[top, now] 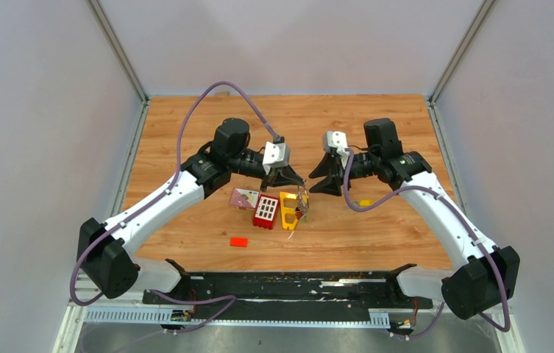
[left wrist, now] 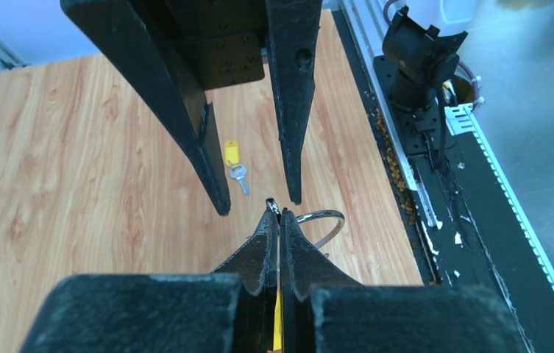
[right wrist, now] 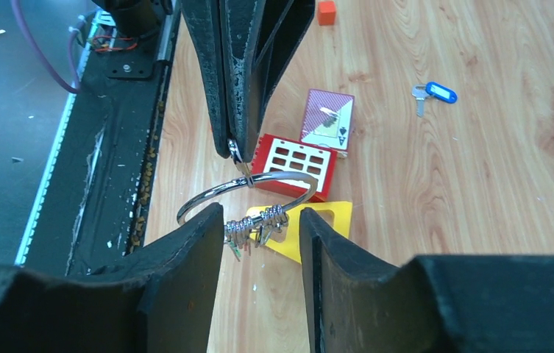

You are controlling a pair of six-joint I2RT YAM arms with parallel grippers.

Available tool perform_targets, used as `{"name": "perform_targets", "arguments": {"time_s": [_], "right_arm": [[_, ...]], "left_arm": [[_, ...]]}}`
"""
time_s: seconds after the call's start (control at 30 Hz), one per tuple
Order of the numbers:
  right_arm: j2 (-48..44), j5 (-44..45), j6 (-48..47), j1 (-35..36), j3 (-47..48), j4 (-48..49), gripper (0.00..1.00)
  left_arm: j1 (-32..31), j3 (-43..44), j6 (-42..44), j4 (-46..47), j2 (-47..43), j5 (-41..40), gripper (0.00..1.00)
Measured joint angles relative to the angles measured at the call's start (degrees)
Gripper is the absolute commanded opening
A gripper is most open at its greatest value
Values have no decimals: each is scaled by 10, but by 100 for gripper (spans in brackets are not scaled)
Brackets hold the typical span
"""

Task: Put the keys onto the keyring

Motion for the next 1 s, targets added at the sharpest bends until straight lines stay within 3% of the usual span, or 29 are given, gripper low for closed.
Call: {"name": "perform_targets", "arguments": {"time_s": [0.43, 1.0], "right_arm": [[16, -55, 44, 11, -8, 37, 40], [24, -60, 43, 24, -16, 46, 23]], "left_arm": [[0, -21, -1, 17, -6, 18, 0], [0, -40, -29, 54, -6, 36, 0]]}}
